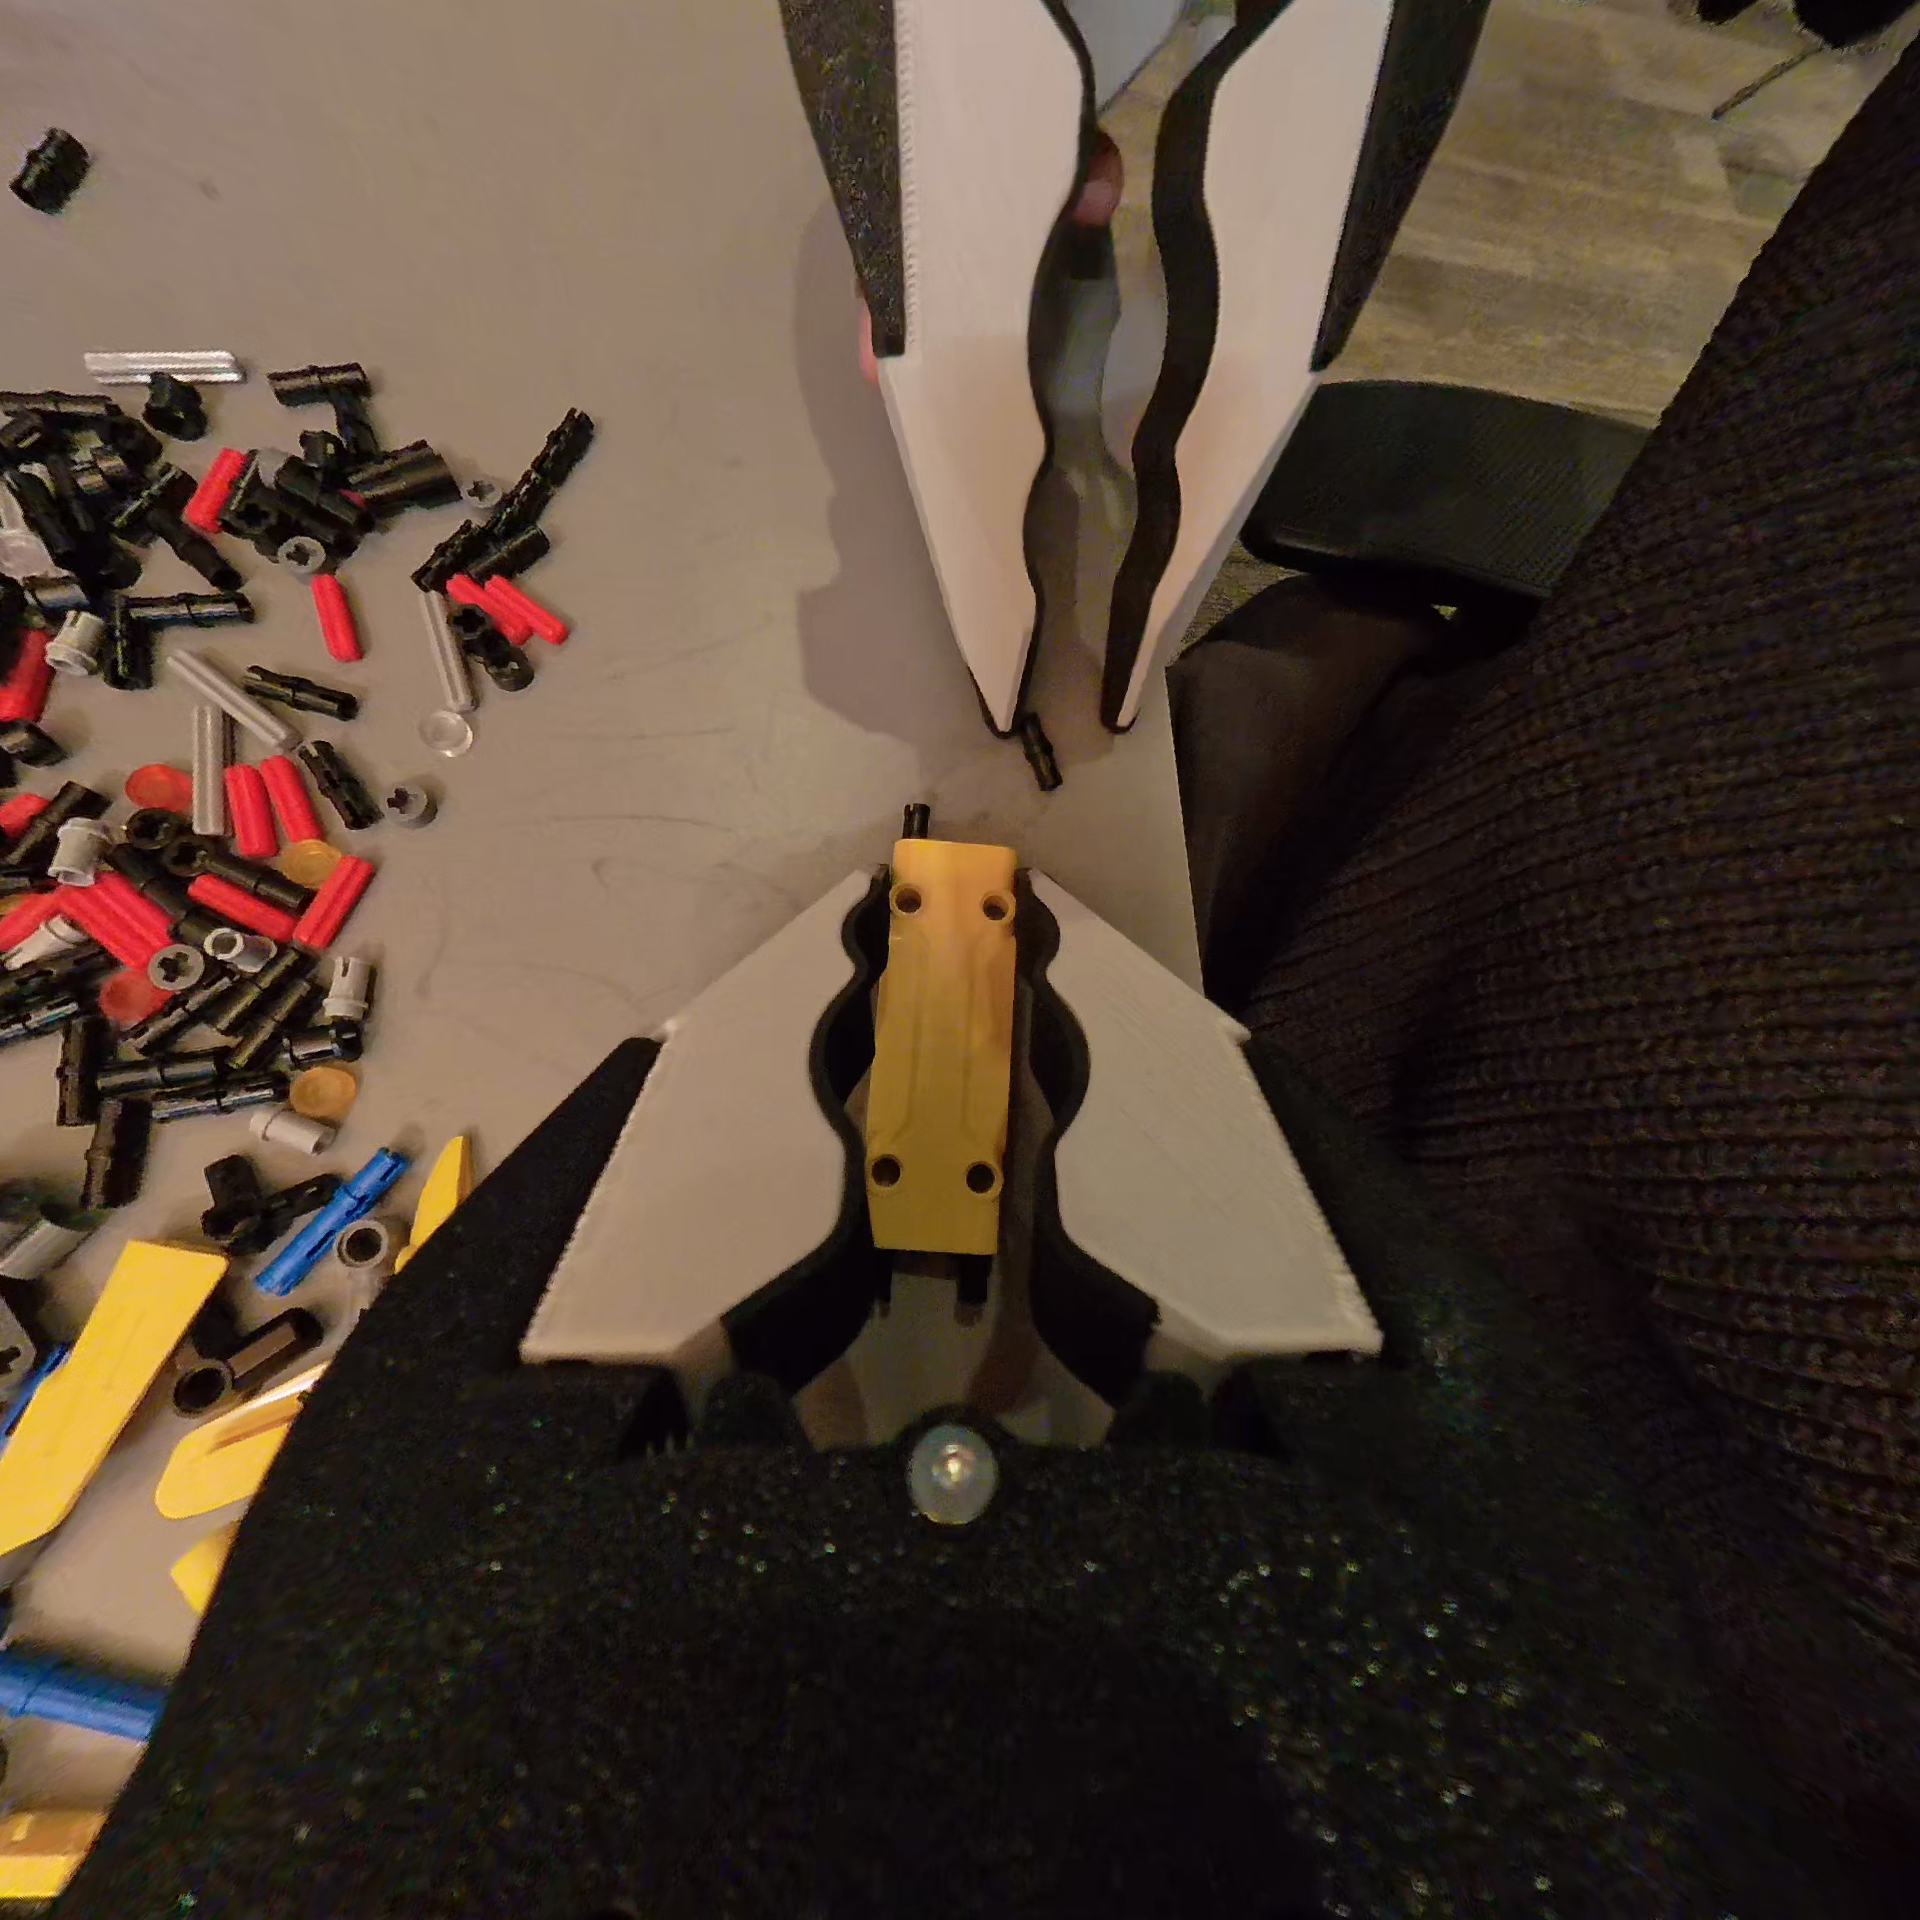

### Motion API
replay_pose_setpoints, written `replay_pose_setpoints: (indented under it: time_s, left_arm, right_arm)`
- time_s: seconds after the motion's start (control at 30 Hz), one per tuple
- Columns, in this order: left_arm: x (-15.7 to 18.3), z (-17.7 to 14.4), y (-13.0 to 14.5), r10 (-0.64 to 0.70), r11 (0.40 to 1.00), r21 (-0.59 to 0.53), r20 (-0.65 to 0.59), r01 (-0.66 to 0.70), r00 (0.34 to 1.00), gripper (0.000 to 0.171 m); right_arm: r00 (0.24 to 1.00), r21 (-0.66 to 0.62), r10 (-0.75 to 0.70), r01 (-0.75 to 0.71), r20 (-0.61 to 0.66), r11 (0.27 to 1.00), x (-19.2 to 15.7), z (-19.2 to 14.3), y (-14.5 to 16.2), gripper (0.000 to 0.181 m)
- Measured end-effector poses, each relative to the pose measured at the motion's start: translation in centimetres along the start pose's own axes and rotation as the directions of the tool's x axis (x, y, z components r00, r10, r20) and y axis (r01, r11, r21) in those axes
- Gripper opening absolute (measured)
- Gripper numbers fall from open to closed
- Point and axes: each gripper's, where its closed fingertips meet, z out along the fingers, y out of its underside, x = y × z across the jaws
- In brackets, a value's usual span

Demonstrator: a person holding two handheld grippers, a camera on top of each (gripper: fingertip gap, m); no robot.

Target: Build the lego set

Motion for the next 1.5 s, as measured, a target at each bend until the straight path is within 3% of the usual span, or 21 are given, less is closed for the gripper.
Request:
replay_pose_setpoints:
  time_s: [0.47,0.6,0.73,1.1,1.27,1.5]
  left_arm:
    - [0.0,0.0,0.0,0.002,1.000,0.000,0.002,-0.002,1.000,0.024]
    - [0.0,0.0,0.0,-0.001,1.000,0.000,-0.001,0.001,1.000,0.024]
    - [0.0,0.0,0.0,-0.001,1.000,0.000,-0.001,0.001,1.000,0.024]
    - [0.0,0.1,0.1,0.053,0.999,-0.009,0.047,-0.053,0.997,0.023]
    - [0.0,0.1,0.1,0.051,0.999,-0.008,0.045,-0.051,0.998,0.023]
    - [0.0,0.1,0.1,0.067,0.998,-0.013,0.063,-0.067,0.996,0.023]
  right_arm:
    - [0.998,0.028,-0.062,0.062,0.010,0.998,0.8,0.4,-0.4,0.018]
    - [0.998,0.041,-0.054,0.054,0.012,0.998,0.8,0.3,-0.3,0.005]
    - [1.000,0.050,-0.023,0.024,-0.015,0.998,0.6,0.3,-0.2,0.005]
    - [0.931,0.156,0.276,-0.243,-0.240,0.957,1.1,0.5,-0.7,0.004]
    - [0.910,0.199,0.360,-0.322,-0.205,0.926,1.6,0.9,-1.2,0.003]
    - [0.946,0.117,0.241,-0.220,-0.216,0.968,1.7,1.2,-1.4,0.003]
